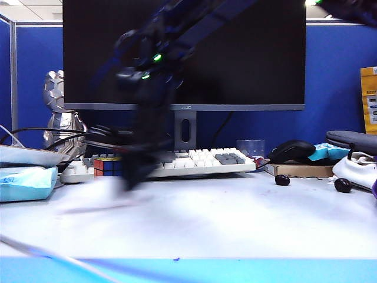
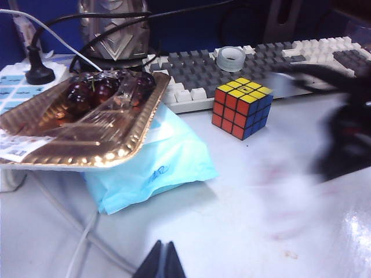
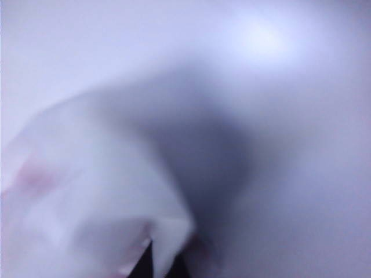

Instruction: Use the wet wipes on the table to wipe the cherry juice off the table, then put the wipes back on the table.

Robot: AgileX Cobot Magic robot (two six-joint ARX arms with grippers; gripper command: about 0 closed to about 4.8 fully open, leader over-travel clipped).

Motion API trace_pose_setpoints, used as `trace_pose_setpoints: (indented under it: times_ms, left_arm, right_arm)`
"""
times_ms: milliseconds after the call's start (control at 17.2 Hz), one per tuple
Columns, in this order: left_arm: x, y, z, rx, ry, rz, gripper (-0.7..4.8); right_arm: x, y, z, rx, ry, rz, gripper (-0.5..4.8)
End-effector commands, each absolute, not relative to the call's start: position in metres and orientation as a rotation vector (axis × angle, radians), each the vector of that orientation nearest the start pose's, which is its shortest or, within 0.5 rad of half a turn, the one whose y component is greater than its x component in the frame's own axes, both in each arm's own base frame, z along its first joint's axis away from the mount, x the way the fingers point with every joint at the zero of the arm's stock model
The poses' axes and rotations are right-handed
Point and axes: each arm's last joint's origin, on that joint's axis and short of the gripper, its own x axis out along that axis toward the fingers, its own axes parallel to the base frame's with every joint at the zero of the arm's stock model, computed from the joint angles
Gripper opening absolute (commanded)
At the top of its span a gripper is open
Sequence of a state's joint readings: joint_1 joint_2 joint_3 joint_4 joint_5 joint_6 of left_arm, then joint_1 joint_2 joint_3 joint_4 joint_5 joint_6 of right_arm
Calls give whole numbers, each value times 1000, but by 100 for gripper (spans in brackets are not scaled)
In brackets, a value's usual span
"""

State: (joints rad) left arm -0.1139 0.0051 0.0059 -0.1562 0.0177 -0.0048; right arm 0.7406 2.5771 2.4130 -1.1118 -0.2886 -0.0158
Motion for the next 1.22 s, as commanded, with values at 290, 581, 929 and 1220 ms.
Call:
trace_pose_setpoints:
  times_ms: [290, 581, 929, 1220]
  left_arm:
    - [96, -11, 149, -1, 164, -133, -2]
    - [96, -11, 149, -1, 164, -133, -2]
    - [96, -11, 149, -1, 164, -133, -2]
    - [96, -11, 149, -1, 164, -133, -2]
  right_arm:
    - [328, 385, 157, -498, 1445, 1046, -6]
    - [383, 362, 160, -442, 1219, 733, -6]
    - [409, 361, 169, -179, 1090, 763, -6]
    - [399, 359, 165, -165, 1212, 830, -6]
